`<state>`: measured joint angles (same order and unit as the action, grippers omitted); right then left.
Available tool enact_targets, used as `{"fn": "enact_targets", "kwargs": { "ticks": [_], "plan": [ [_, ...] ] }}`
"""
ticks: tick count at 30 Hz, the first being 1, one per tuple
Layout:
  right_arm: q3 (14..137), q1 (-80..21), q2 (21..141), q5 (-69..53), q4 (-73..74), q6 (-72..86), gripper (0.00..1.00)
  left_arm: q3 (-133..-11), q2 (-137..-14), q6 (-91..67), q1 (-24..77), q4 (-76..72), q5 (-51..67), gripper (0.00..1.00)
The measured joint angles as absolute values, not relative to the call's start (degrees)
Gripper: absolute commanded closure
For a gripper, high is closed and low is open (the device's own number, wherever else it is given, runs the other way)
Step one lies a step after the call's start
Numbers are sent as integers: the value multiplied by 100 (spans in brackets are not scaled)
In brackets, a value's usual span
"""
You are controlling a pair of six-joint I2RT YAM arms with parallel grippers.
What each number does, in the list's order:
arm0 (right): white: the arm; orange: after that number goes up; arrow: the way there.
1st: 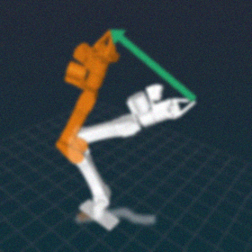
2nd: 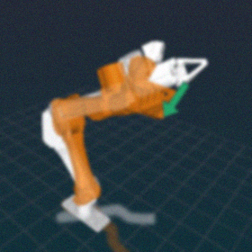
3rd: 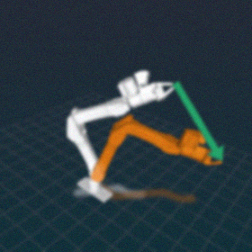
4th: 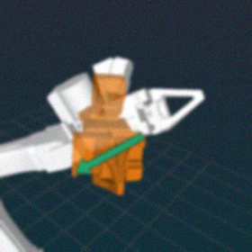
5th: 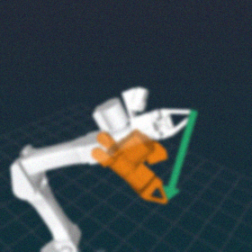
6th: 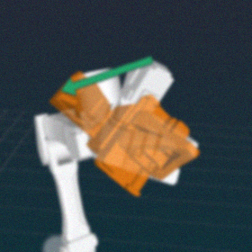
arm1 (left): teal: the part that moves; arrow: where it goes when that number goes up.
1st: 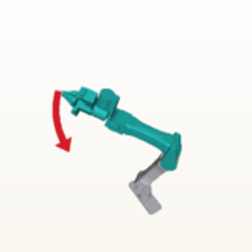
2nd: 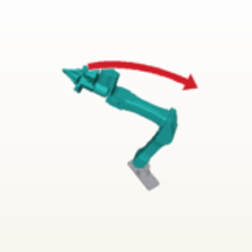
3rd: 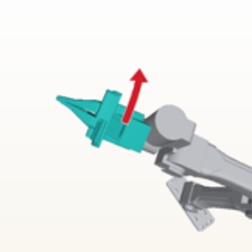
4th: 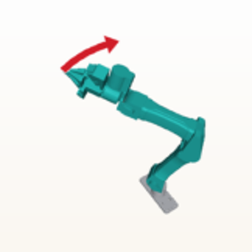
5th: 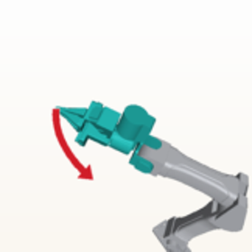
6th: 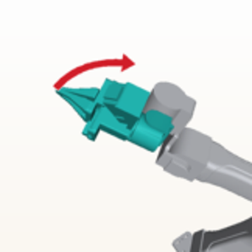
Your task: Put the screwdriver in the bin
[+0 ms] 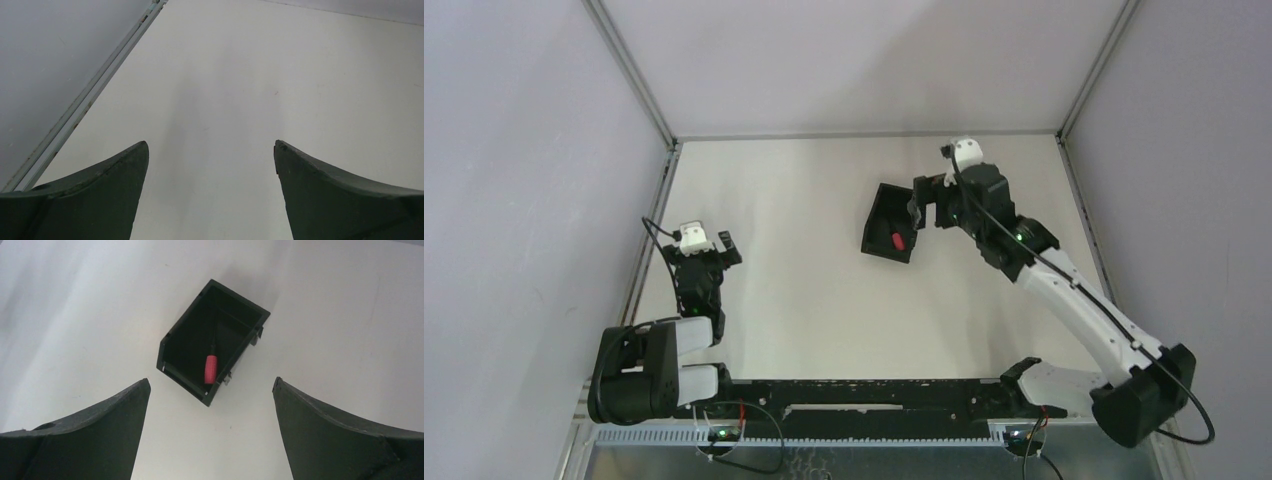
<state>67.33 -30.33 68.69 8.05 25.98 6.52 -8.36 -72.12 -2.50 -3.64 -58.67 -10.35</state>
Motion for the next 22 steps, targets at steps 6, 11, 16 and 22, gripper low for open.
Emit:
{"fn": "enact_targets", "kwargs": {
  "ticks": [6,11,16,22],
  "plan": [
    [5107,-2954,5819,827,1717,714,0,-836,-7212,-250,-364,-5867,-1035,0],
    [3994,-2816,4838,961,1417,904,0,-836,-7212,-250,-364,-5865,-1033,0],
    [3350,-2724,4230,1177,1157,1192,0,-836,-7212,-248,-364,-5867,-1033,0],
    [2637,-2709,3905,1315,1068,1584,1,-836,-7212,-250,-364,-5867,-1035,0]
  ]
}}
